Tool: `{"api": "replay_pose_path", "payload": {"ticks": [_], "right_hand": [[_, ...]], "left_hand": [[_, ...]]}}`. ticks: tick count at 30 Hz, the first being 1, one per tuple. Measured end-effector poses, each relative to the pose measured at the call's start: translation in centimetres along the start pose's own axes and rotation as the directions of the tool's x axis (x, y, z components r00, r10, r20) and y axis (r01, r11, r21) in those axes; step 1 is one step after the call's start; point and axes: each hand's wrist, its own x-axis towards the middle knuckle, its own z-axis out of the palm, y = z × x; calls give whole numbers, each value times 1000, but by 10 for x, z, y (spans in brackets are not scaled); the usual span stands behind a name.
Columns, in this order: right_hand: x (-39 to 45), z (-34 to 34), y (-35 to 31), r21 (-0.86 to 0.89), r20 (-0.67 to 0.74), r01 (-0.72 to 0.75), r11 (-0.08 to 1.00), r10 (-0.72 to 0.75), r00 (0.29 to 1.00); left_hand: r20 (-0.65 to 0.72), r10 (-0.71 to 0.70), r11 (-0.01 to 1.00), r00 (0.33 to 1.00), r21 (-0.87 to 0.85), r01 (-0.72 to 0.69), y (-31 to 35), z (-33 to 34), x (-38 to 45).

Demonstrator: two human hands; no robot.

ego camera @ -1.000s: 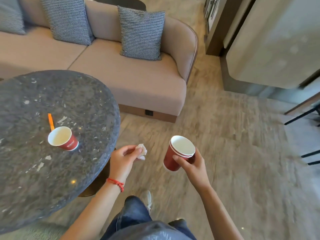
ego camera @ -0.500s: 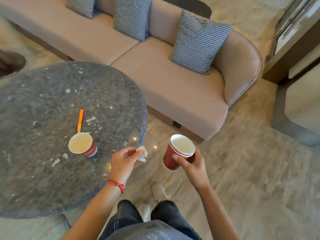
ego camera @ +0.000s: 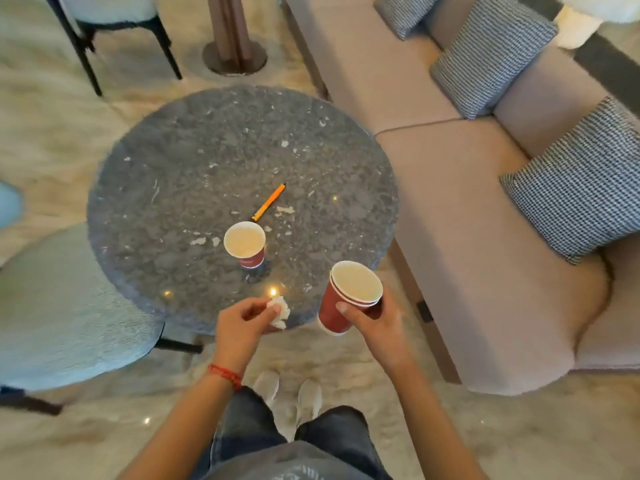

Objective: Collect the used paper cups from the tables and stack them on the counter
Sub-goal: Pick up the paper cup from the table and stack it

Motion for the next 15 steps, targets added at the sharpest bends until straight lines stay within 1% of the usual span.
{"api": "replay_pose_path", "payload": {"ticks": [3,8,11,15], "right_hand": [[16,22,-3,-20,93,12,1000,-10,996],[37,63,-6,-52,219,37,998,-25,976],[50,86,-9,-32,243,41,999,-32,969],[67,109,-19,-19,213,56,998,-51,976]], "left_hand": [[-97,-28,999,995,-21,27,-3,-22,3],[-222,-26,998,975,-58,13,-1,-52,13],[-264,-22,999,964,-39,12,2,-66,26],[-268,-33,999,963,-26,27,8,-86,48]]}}
